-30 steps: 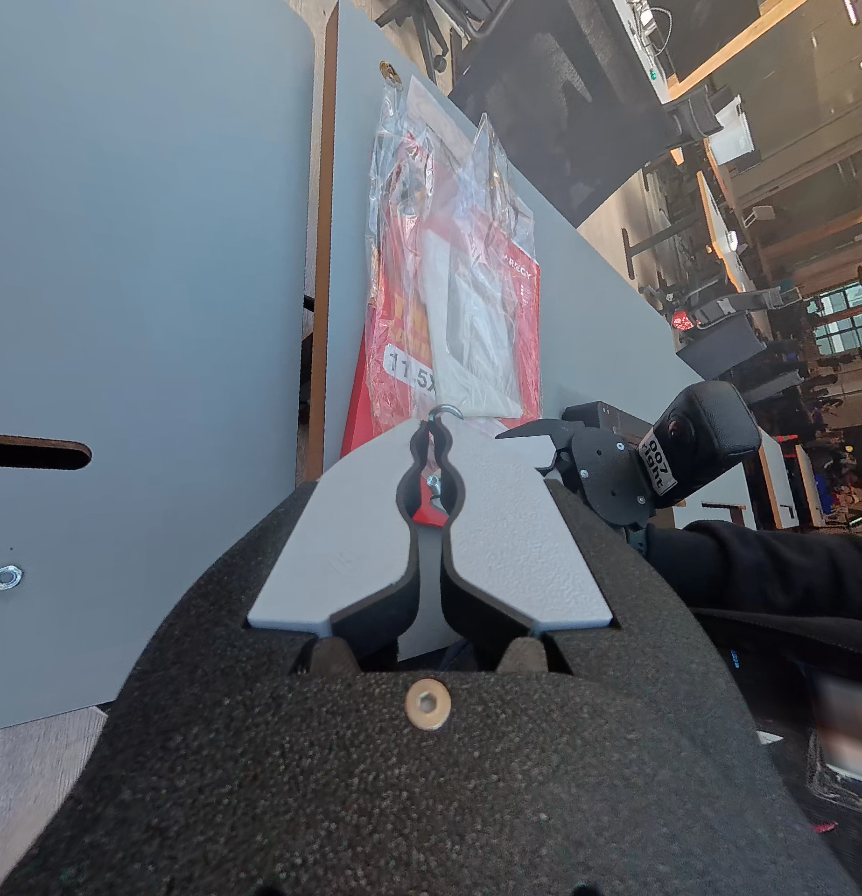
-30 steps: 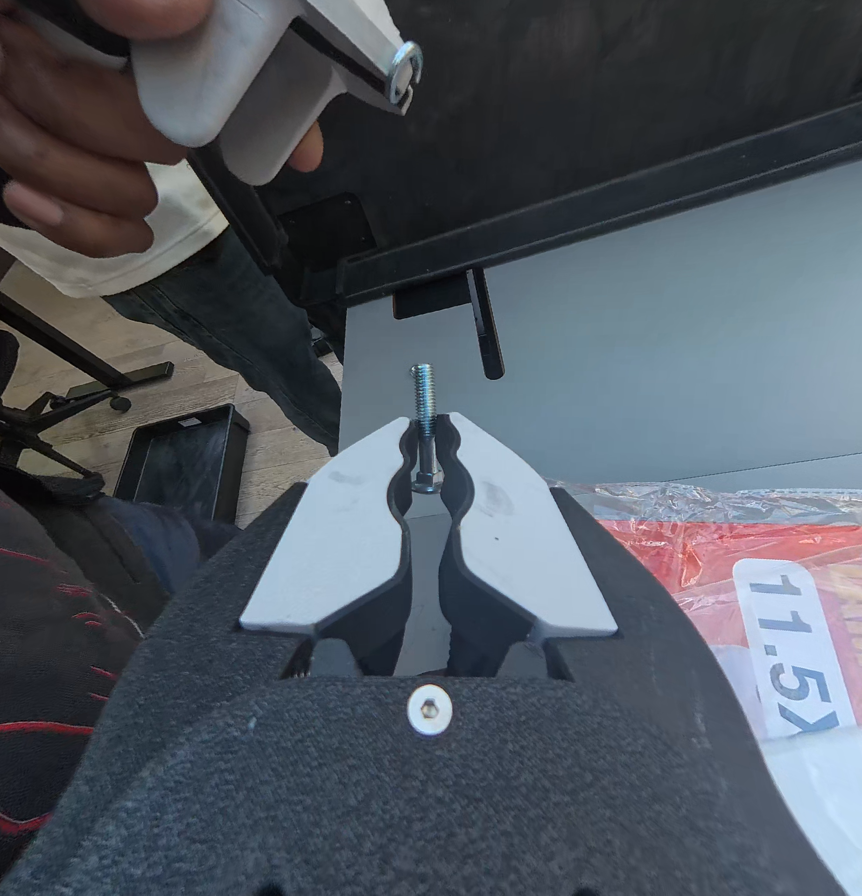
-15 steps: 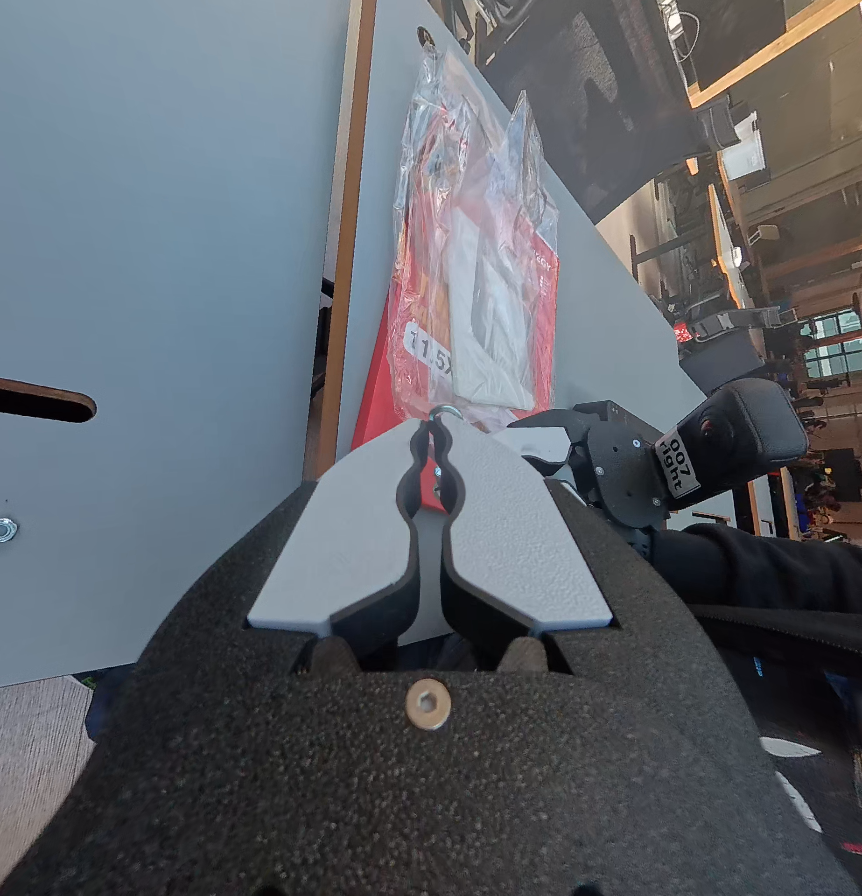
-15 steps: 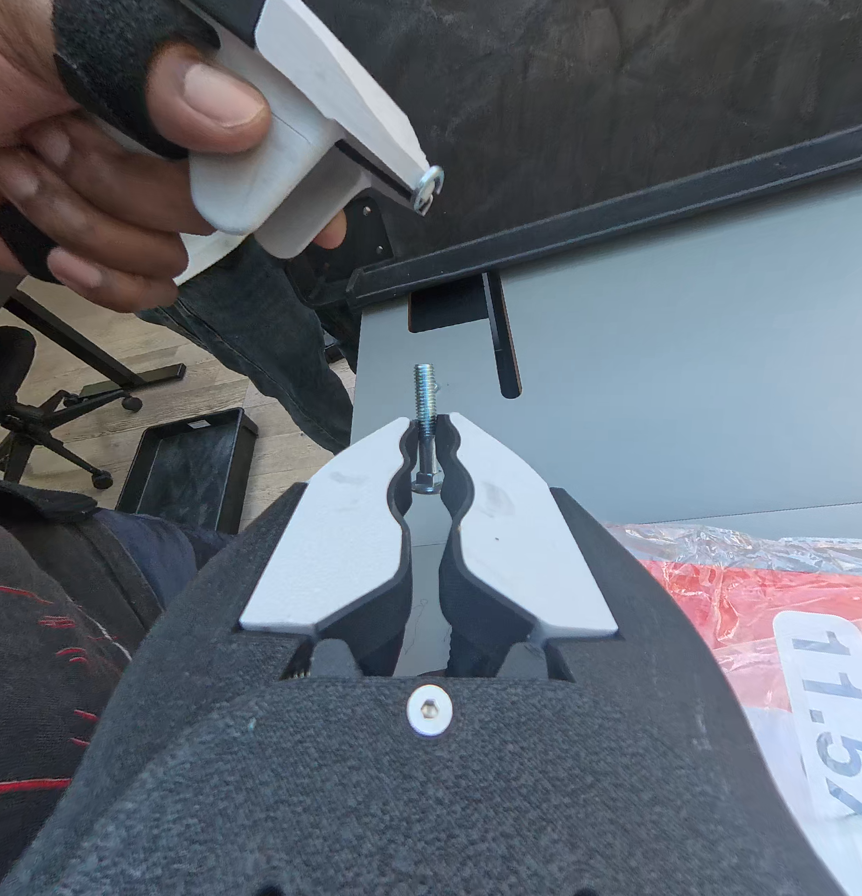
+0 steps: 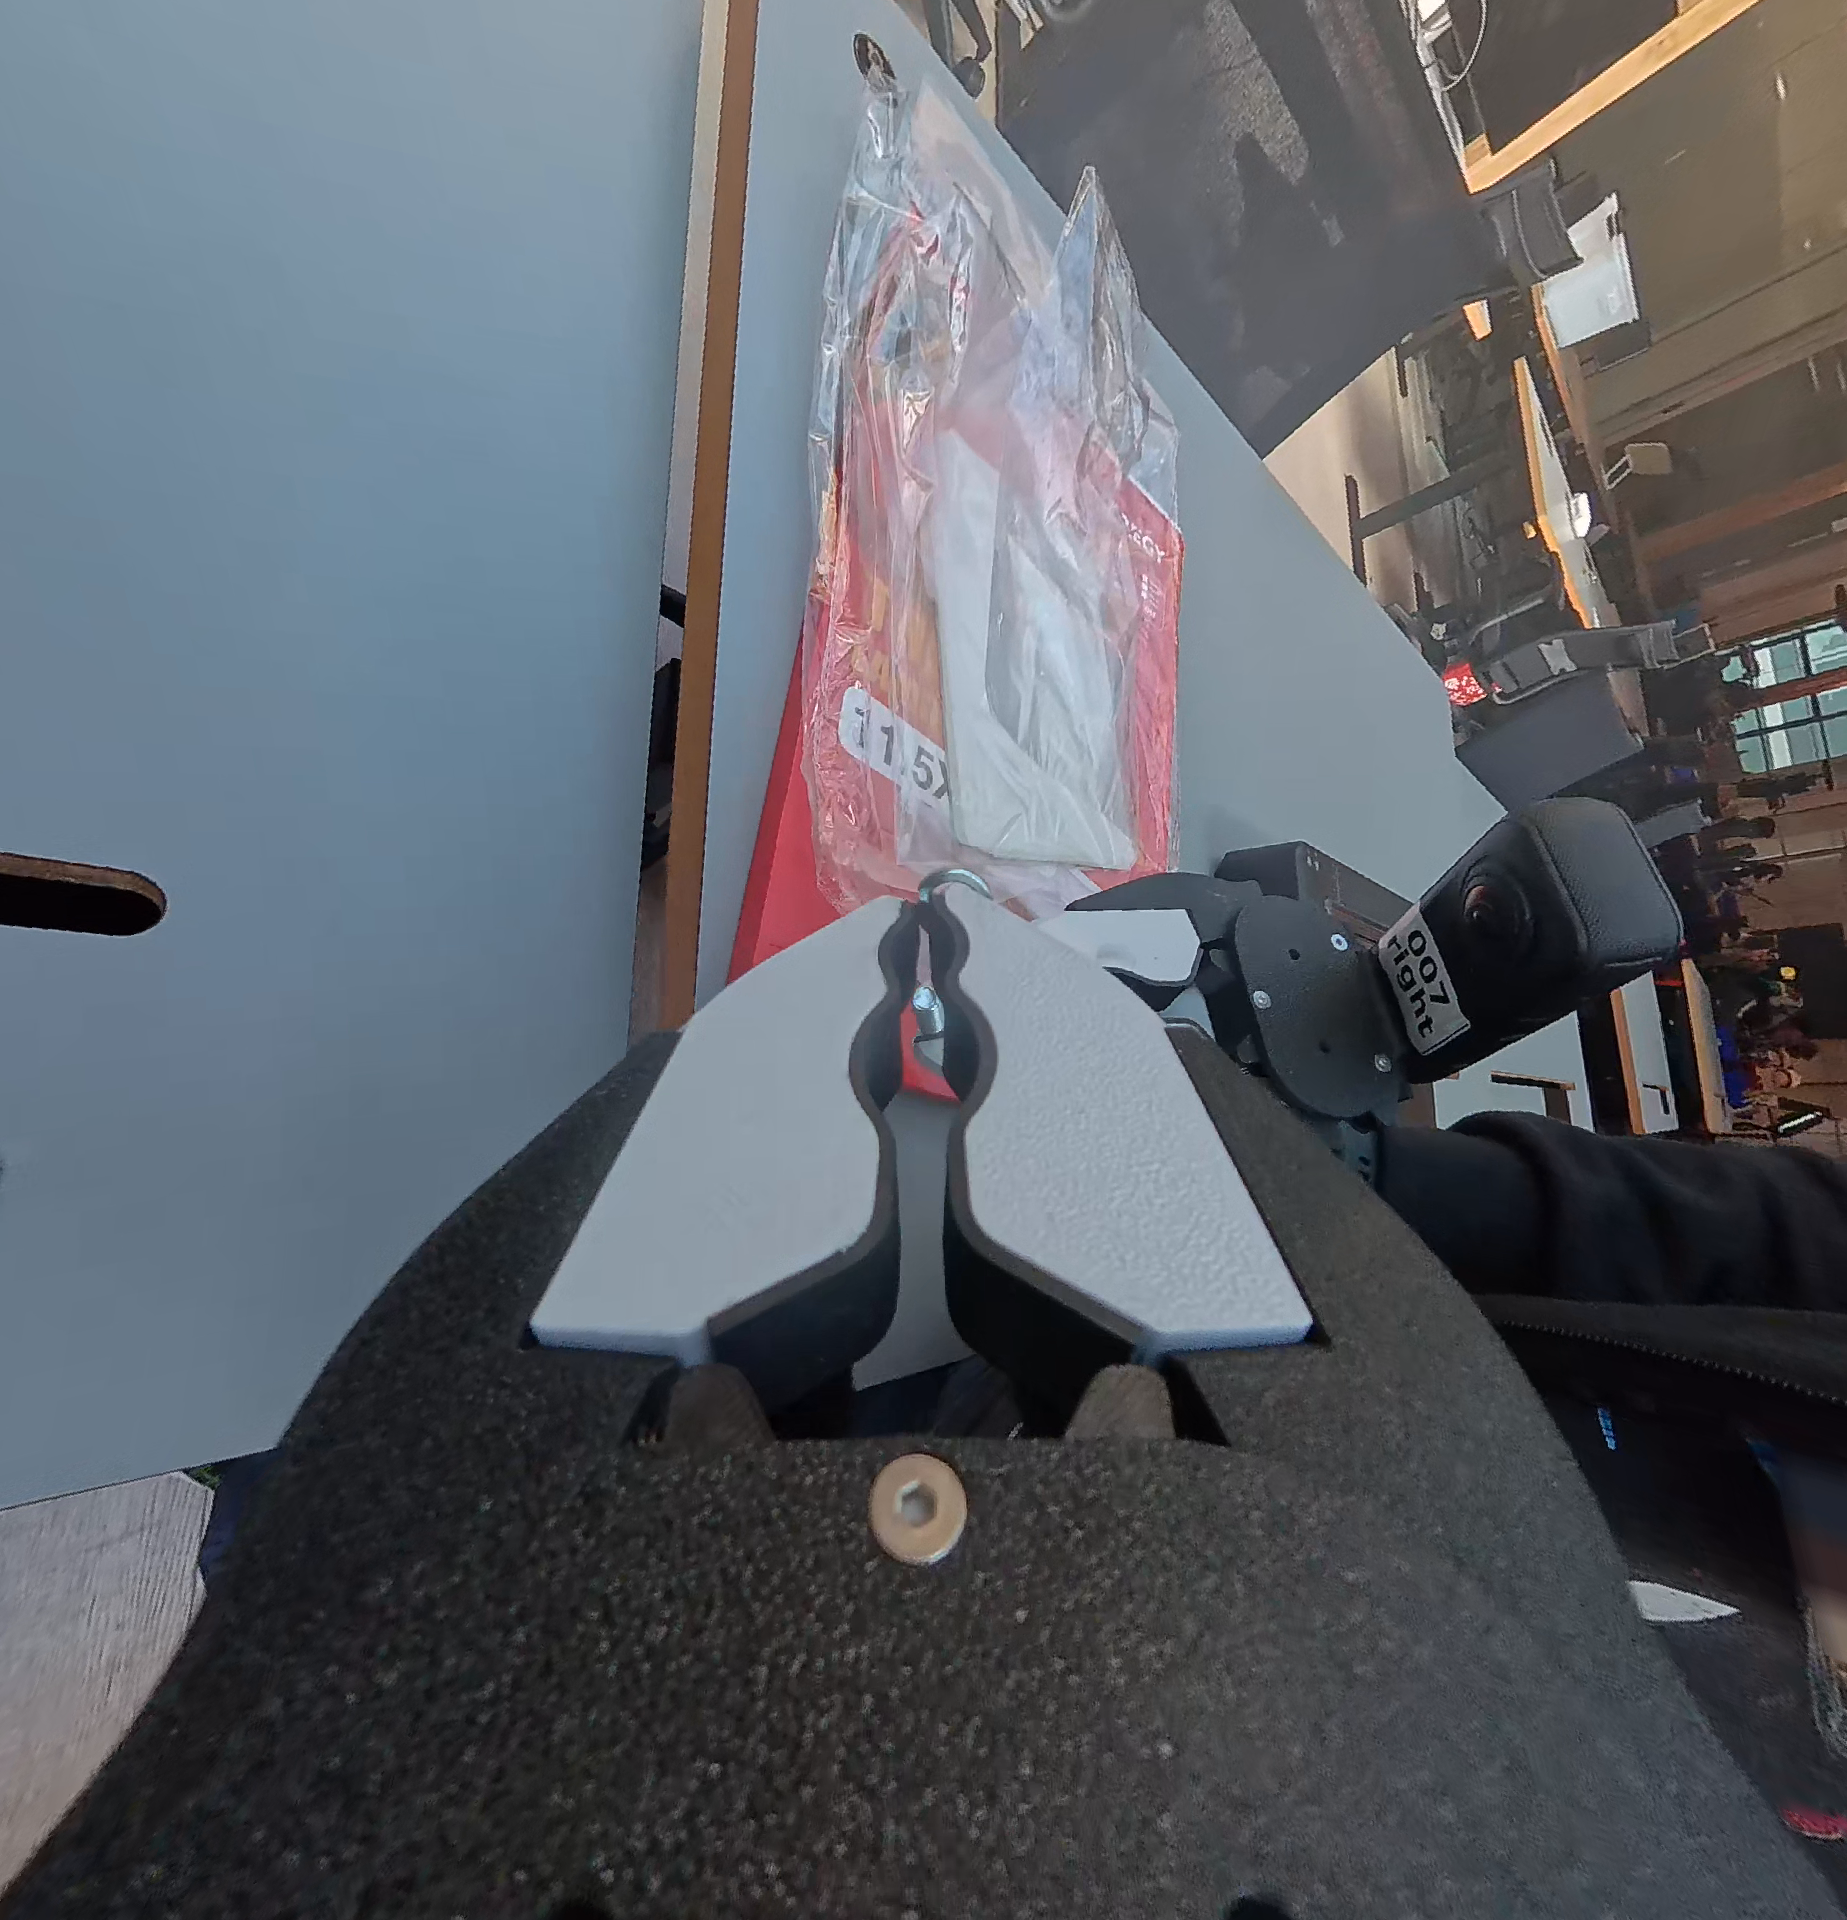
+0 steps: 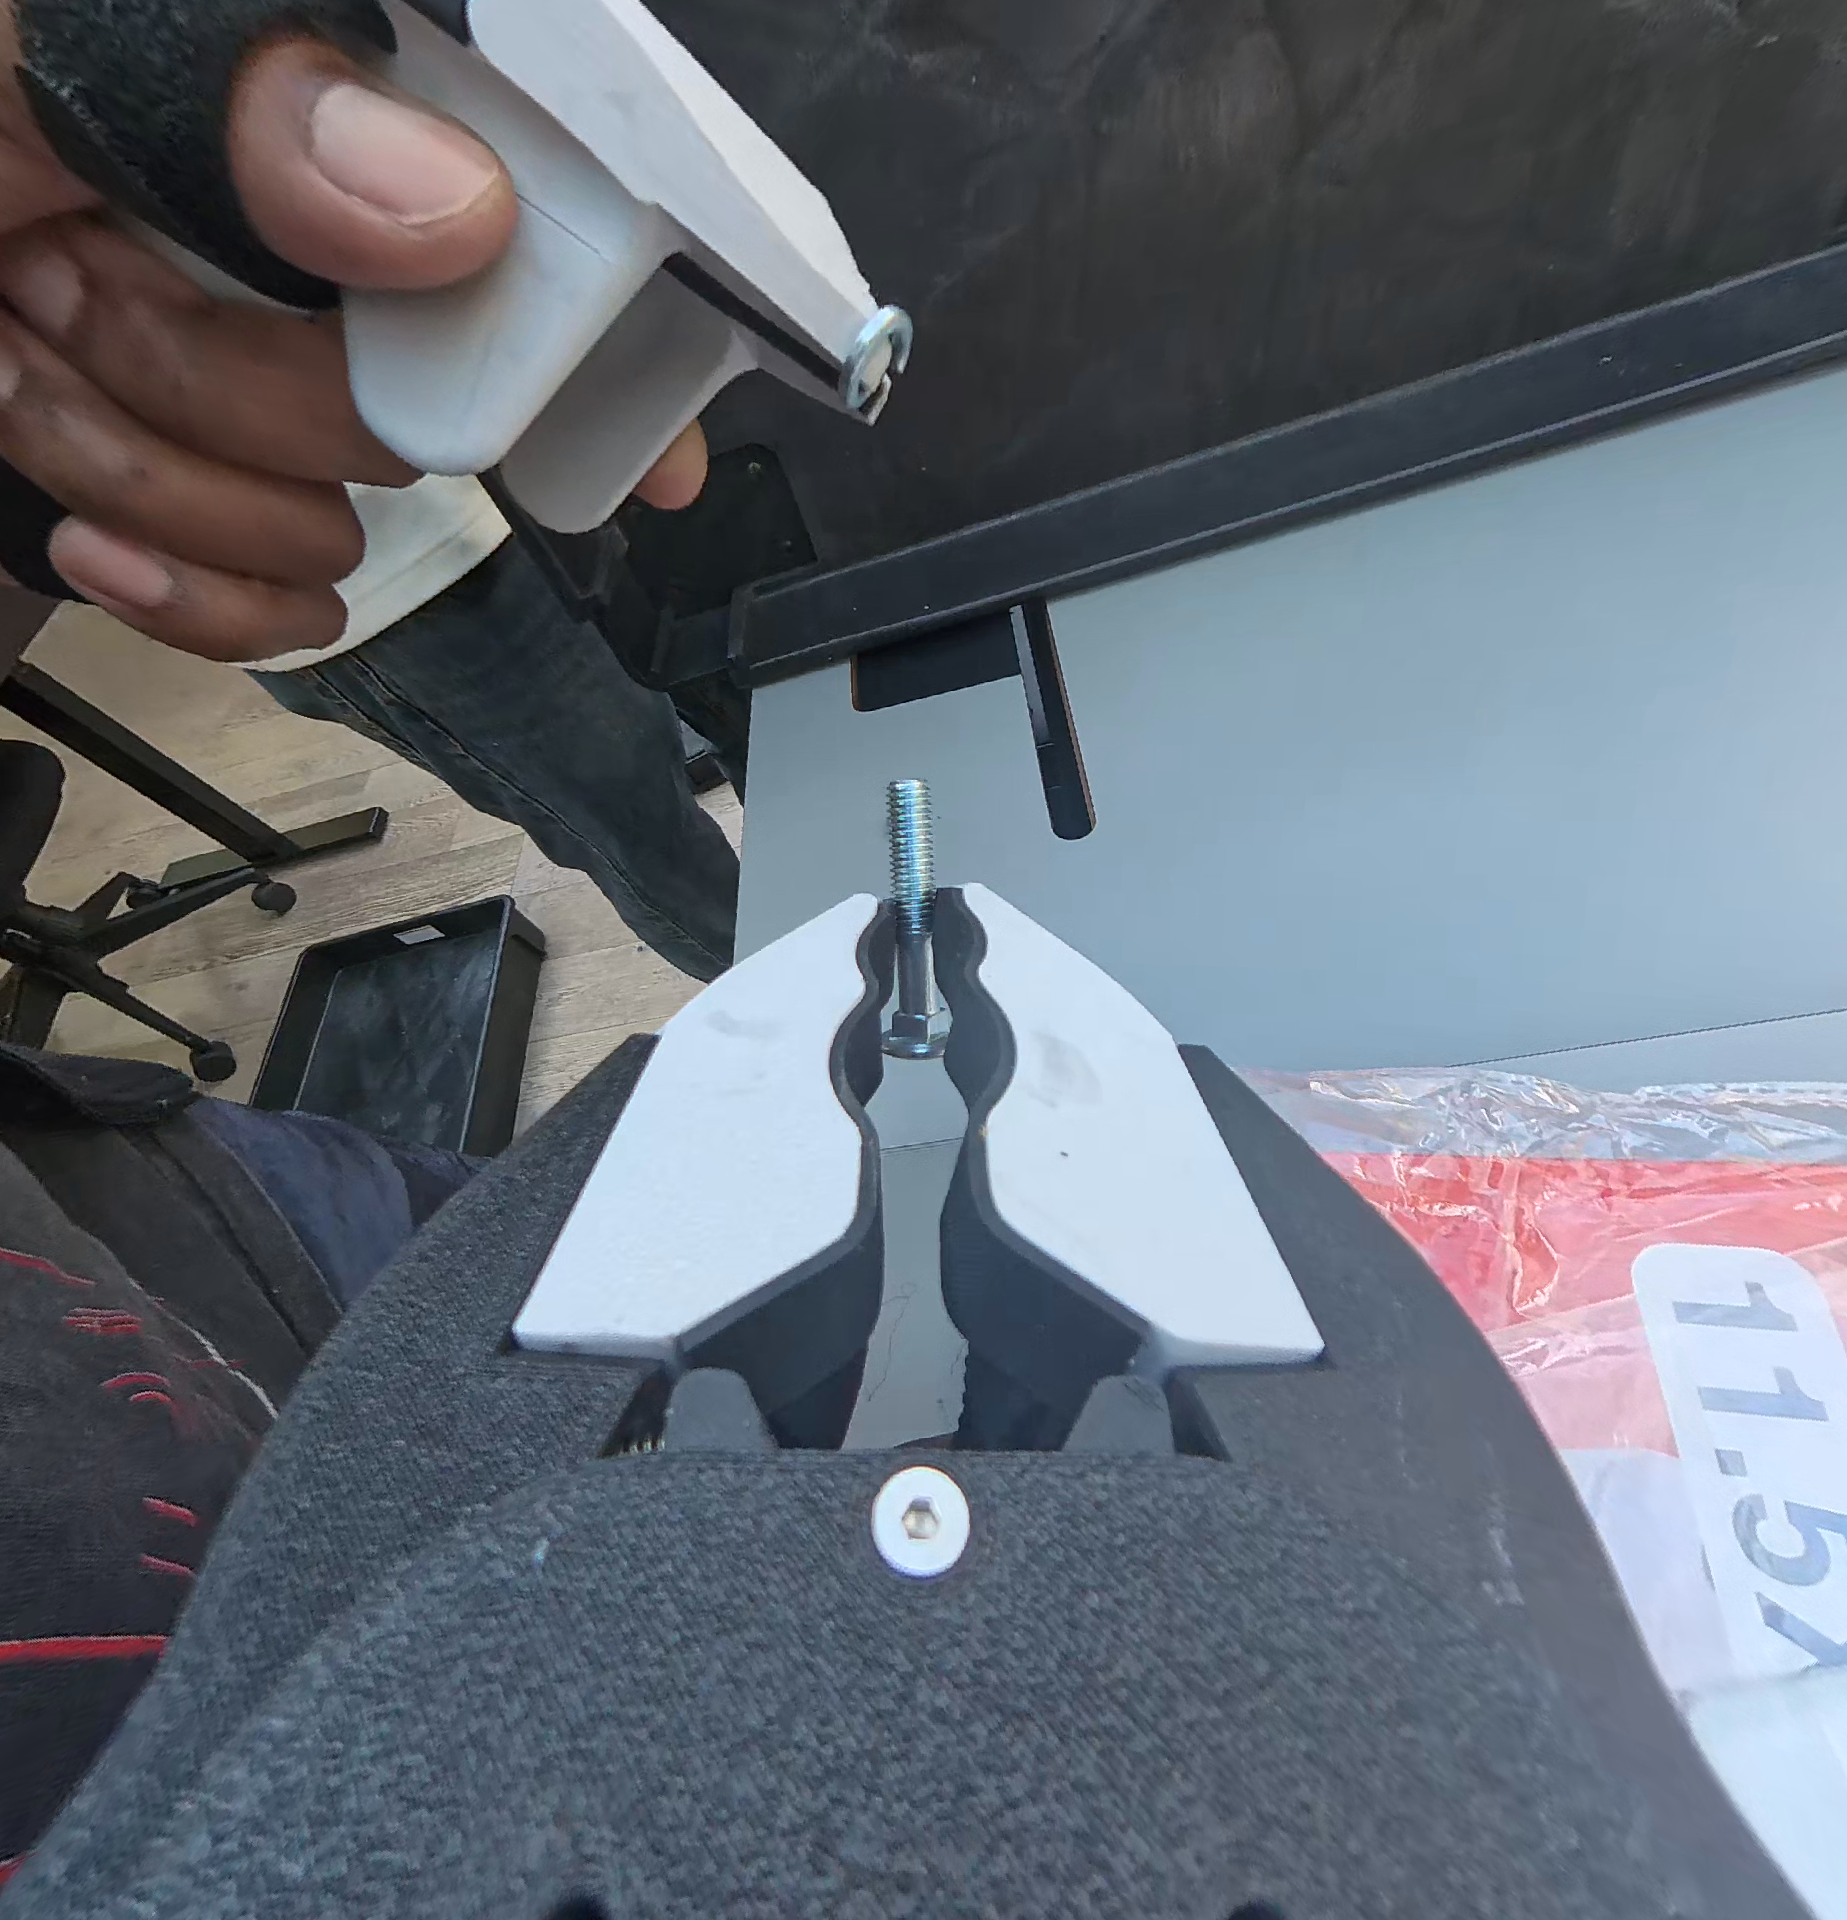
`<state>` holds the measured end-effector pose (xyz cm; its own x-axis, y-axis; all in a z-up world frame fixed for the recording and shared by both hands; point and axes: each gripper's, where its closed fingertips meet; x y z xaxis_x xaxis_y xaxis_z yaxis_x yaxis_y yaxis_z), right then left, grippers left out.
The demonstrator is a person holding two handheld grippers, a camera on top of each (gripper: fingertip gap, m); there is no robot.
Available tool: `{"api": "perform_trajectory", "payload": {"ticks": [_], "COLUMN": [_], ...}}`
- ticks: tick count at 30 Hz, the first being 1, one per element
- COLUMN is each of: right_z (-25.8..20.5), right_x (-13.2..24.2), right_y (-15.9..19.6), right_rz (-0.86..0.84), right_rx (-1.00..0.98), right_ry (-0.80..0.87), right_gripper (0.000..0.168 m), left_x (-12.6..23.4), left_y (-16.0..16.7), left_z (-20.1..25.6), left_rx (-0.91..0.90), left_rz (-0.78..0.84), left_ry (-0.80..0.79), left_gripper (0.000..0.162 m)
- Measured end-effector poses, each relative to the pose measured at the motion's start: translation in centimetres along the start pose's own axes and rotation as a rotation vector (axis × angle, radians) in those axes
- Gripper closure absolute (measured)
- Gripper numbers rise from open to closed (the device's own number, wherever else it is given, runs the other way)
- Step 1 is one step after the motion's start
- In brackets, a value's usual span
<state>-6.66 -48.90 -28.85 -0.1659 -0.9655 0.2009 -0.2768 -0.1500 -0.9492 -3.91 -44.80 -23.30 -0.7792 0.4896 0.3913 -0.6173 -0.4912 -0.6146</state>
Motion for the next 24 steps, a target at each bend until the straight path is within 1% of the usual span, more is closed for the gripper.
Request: {"api": "perform_trajectory", "payload": {"ticks": [10, 24], "right_z": [0.8, 0.8], "right_x": [0.8, 0.6], "right_y": [0.3, 0.4], "right_rz": [-0.003, 0.006], "right_rx": [-0.008, -0.015], "right_ry": [0.026, 0.028], "right_gripper": [0.161, 0.161], "left_x": [-0.9, -0.5], "left_y": [0.7, 0.7], "left_z": [1.3, 1.7], "left_rx": [-0.022, -0.037], "left_rz": [-0.019, -0.023], "left_ry": [0.035, 0.038], "left_gripper": [0.160, 0.161]}}
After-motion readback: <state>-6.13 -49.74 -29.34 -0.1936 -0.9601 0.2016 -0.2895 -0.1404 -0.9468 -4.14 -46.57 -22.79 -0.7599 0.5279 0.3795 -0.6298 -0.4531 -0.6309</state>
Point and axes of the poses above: each gripper's, where its closed fingertips meet, x back along the fingers, y out of its underside, z = x × y across the jaws, and after that the axes turned 14 degrees about z, right-handed
